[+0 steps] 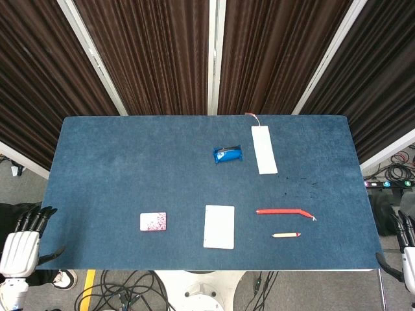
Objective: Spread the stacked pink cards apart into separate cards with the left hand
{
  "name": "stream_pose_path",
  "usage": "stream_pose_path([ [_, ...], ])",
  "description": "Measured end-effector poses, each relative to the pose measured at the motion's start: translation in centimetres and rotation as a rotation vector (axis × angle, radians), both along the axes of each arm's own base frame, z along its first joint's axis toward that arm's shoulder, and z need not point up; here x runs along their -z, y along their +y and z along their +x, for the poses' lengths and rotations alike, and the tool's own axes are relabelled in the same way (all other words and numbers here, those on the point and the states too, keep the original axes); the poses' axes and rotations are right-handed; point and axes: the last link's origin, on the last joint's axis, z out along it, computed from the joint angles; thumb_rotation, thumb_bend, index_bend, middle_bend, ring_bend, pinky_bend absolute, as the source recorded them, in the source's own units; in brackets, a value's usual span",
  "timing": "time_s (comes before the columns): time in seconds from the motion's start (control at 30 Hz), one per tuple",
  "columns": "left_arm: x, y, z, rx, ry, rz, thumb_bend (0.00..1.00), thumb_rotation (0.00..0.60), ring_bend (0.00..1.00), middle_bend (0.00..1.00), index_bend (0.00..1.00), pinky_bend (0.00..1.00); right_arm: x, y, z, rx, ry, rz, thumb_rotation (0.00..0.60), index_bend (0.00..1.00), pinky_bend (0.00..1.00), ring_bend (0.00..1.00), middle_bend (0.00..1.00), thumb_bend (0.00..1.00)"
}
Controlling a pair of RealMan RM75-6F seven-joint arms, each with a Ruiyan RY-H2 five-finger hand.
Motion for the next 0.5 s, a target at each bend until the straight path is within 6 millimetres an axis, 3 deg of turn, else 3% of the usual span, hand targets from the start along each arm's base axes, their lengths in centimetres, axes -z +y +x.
stream_pose_path([
  [0.27,0.3,0.0,0.6,0.019,-0.005,-0.033,0.09,0.600,0.07,0.15,0.17,0.12,0.1,0.0,0.3,-0.004,0.000,0.002,0.600,0.00,0.00,0.00,0.00,0.14],
  [0.5,1.4,1.1,1.7,0.048,0.004,-0.095,0.09,0.600,0.07,0.15,0.17,0.14,-0.6,-0.1,0.6,-0.013,0.005,-0.012,0.600,0.00,0.00,0.00,0.00,0.14],
])
